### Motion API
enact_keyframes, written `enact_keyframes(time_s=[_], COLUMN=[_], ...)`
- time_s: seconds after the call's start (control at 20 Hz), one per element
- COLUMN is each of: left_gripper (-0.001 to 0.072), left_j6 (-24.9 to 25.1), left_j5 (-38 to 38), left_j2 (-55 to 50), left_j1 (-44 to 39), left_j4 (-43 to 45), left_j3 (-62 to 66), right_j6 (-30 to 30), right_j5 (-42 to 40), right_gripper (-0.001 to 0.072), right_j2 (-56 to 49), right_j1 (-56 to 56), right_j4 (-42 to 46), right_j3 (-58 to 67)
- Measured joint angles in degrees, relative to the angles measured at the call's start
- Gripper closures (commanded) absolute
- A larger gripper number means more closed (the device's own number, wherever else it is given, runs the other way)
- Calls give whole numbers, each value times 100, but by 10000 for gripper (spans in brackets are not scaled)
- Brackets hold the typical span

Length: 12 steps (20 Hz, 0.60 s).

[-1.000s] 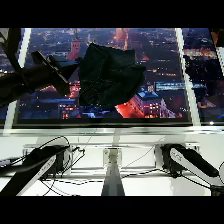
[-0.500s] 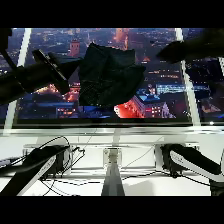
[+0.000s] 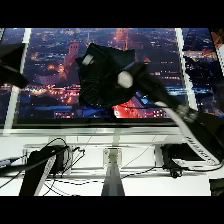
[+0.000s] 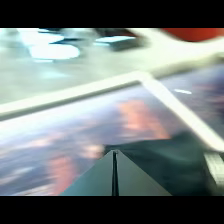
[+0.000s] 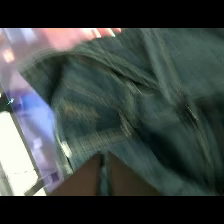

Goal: Fold the clothes and pants, and hang the long-sleeved shirts on hangers.

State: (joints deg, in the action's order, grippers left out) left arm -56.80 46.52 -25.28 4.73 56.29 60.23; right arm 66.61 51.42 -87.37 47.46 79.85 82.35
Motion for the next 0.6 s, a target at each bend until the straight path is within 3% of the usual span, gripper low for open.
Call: enact_keyframes(time_s=[0.05,0.15,0.2,0.25,0.3,0.6], left_gripper=[673,654,461,291,236,235], left_j6=[-85,-232,-278,-308,-332,-402], left_j5=[22,74,103,109,114,127], left_j2=[109,256,291,302,299,17], left_j1=[212,518,601,669,713,815], left_j4=[164,422,501,560,610,697], left_j3=[-2,-4,-4,-4,-4,-4], right_j6=[-17,-4,94,229,345,866], right_j5=[-212,-501,-579,-627,-638,-564], right_gripper=[413,325,251,230,230,225], right_j2=[-177,-481,-605,-723,-815,-1196], right_j1=[142,341,407,457,490,566], right_j4=[63,142,188,223,229,254], right_j3=[-7,-4,0,0,0,179])
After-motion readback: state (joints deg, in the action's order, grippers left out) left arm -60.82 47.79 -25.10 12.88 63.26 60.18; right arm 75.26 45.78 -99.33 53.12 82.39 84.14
